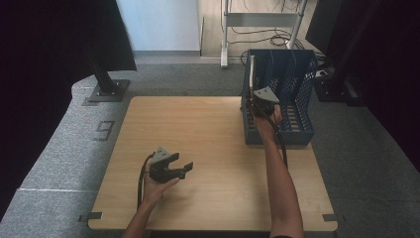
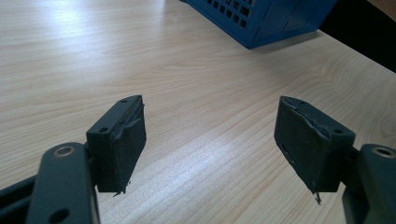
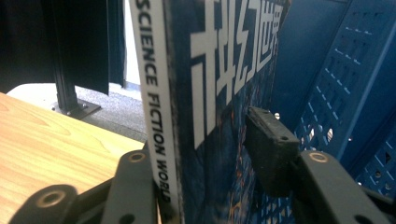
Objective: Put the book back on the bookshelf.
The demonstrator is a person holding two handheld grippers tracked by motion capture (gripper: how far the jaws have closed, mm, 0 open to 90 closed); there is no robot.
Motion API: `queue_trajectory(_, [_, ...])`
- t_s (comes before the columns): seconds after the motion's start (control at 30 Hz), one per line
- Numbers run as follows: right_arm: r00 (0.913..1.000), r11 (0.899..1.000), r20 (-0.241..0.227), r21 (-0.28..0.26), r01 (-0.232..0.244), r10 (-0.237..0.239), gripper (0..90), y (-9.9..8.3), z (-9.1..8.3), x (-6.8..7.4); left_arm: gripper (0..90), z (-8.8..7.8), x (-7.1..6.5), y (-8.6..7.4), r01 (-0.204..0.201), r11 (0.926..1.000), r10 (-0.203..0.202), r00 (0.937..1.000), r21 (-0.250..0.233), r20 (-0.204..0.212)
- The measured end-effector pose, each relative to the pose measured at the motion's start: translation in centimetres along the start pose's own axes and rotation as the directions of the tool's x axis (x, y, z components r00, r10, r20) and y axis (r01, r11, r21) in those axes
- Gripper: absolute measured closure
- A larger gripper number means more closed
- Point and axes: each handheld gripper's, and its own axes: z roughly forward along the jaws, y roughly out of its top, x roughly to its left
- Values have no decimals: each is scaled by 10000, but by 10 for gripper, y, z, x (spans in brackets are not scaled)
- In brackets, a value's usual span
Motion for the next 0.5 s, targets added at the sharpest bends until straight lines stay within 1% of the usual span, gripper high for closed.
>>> queue_trajectory(0.13, [10000,10000,-69,62,-45,45,510,0,-3,1,250,0,0,0,2,10000,-2,10000,14,8])
queue_trajectory(0.2, [9999,10000,-70,-48,-85,85,504,-1,-5,2,250,1,0,-1,15,10000,-15,10000,21,32])
queue_trajectory(0.23, [9999,9998,-22,-168,-129,128,499,-1,-7,3,250,1,0,-1,15,10000,-15,10000,31,40])
queue_trajectory(0.37, [9997,9995,-25,-186,-253,253,463,-3,-13,3,250,2,-1,-1,-3,10000,3,10000,88,90])
queue_trajectory(0.43, [9992,9991,-33,-140,-403,402,443,-2,-17,4,250,2,-2,-1,-9,10000,8,10000,93,91])
queue_trajectory(0.47, [9990,9989,21,-168,-442,442,443,0,-20,5,250,2,-2,-1,-7,10000,6,9999,87,106])
queue_trajectory(0.5, [9993,9989,137,-291,-358,362,445,1,-23,7,250,2,-3,-1,-7,10000,6,9999,73,117])
